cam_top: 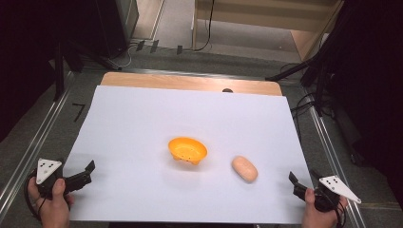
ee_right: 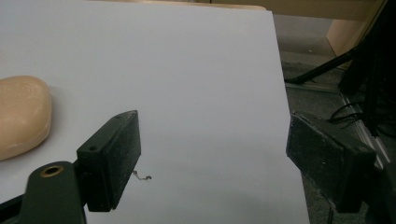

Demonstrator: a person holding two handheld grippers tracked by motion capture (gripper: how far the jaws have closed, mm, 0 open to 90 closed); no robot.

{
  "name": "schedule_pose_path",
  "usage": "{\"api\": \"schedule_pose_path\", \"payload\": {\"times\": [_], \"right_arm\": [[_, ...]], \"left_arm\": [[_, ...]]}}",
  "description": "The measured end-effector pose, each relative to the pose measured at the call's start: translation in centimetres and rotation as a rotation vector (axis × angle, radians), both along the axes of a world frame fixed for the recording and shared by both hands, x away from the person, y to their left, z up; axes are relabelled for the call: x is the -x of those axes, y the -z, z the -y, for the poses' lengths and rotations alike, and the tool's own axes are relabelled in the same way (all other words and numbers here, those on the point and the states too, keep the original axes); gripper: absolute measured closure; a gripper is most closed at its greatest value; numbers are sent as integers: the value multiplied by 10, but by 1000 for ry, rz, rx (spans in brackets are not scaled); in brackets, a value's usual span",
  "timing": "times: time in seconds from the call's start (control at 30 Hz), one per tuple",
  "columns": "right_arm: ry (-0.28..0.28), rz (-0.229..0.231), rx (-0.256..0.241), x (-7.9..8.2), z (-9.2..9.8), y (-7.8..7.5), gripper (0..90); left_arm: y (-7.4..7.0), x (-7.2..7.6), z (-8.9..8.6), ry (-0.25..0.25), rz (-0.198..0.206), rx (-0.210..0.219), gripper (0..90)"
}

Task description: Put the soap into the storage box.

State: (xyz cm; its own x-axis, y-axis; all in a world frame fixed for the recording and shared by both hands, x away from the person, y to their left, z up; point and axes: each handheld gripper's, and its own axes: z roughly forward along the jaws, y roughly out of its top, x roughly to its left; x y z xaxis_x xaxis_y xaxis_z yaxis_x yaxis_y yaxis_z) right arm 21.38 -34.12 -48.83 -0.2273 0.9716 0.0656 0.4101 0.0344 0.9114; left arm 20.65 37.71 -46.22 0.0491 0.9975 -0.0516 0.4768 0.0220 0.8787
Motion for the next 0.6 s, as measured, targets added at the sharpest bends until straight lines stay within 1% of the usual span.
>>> {"api": "schedule_pose_path", "payload": {"times": [0.07,0.13,0.17,0.23,0.33,0.43,0.5,0.53,0.6], "right_arm": [[-9,1,-6,0,0,0,191],[-20,2,-1,0,0,0,222],[-27,-2,6,-1,-1,0,224],[-21,-8,12,-1,-1,0,226],[-25,-24,11,-3,-2,0,212],[-32,-53,12,-6,-1,-1,171],[-38,-81,12,-9,-1,-2,144],[-38,-94,16,-10,-1,-2,140],[-48,-109,21,-12,0,-3,140]], "left_arm": [[0,0,0,0,-2,-3,0],[0,0,0,2,1,-5,0],[0,0,0,1,2,0,0],[0,1,-1,-5,4,5,0],[0,0,0,-2,2,8,0],[0,-1,0,3,-5,0,0],[0,-1,0,5,-10,2,0],[0,-2,0,2,-20,0,0],[0,-3,0,0,-25,2,0]]}}
